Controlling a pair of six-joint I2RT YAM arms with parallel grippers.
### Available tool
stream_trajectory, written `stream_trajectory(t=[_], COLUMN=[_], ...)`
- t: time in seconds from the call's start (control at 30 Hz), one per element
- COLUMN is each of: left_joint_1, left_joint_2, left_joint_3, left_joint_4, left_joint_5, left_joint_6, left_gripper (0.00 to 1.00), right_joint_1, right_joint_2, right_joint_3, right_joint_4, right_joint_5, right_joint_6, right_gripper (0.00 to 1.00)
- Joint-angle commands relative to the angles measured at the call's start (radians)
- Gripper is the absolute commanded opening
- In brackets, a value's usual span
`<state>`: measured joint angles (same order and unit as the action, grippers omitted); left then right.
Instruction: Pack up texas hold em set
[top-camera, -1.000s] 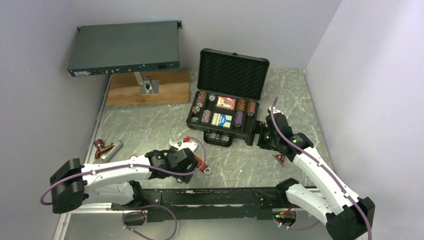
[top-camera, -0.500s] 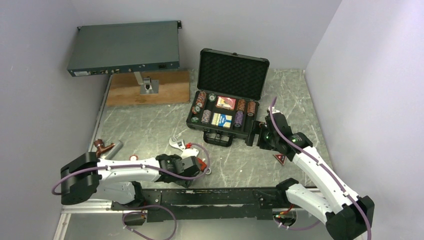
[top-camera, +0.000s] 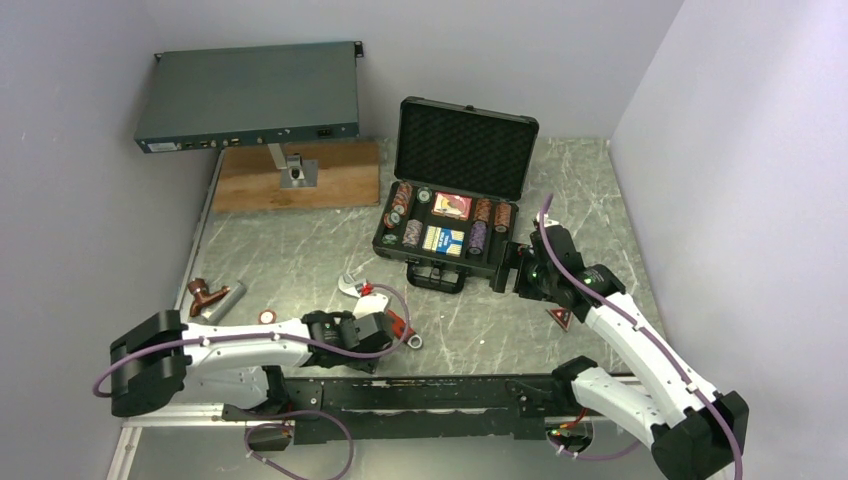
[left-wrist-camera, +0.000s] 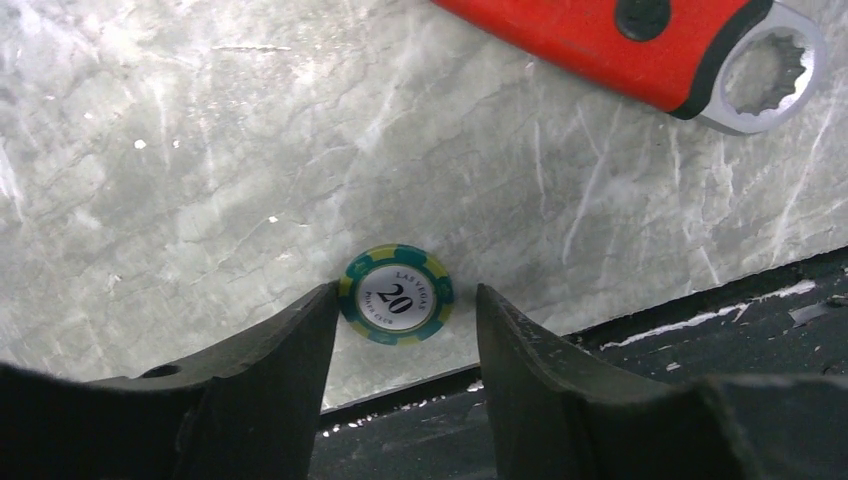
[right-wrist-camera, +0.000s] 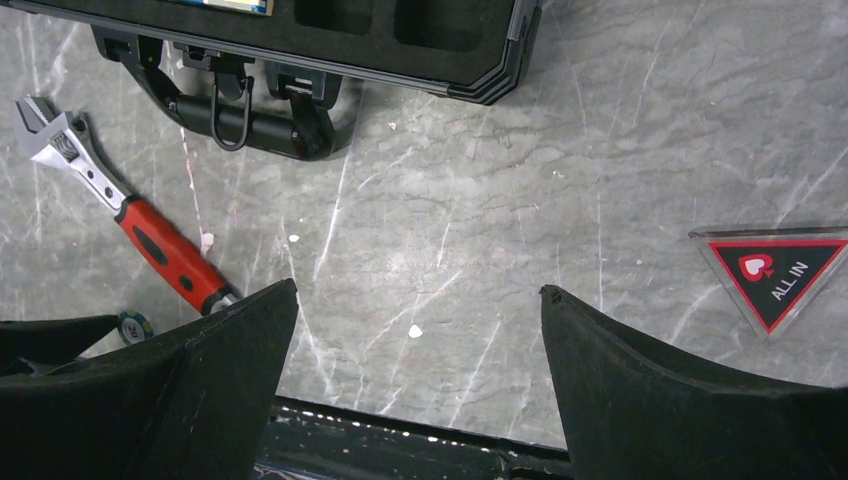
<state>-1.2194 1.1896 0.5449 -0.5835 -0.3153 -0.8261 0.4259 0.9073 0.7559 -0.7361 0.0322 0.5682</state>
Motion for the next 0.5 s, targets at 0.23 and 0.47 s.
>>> stream_trajectory(t=[0.23, 0.47], left_joint_1=[0.026, 0.026], left_joint_2=[-0.007, 0.028], left_joint_3=[-0.068, -0.049], left_joint_4=[0.004, 0.015], left_joint_5=[0.066, 0.082], left_joint_6=[-0.056, -0.036], left_gripper=[0.50, 0.37], right_joint_1=[-0.003, -0.003], right_joint_2=[-0.021, -0.027], right_joint_3=[-0.003, 0.000], right_joint_4=[0.007, 0.000], right_joint_5=[-0.006, 0.000], right_joint_6=[0.008, 0.012], right_gripper=[0.93, 0.93])
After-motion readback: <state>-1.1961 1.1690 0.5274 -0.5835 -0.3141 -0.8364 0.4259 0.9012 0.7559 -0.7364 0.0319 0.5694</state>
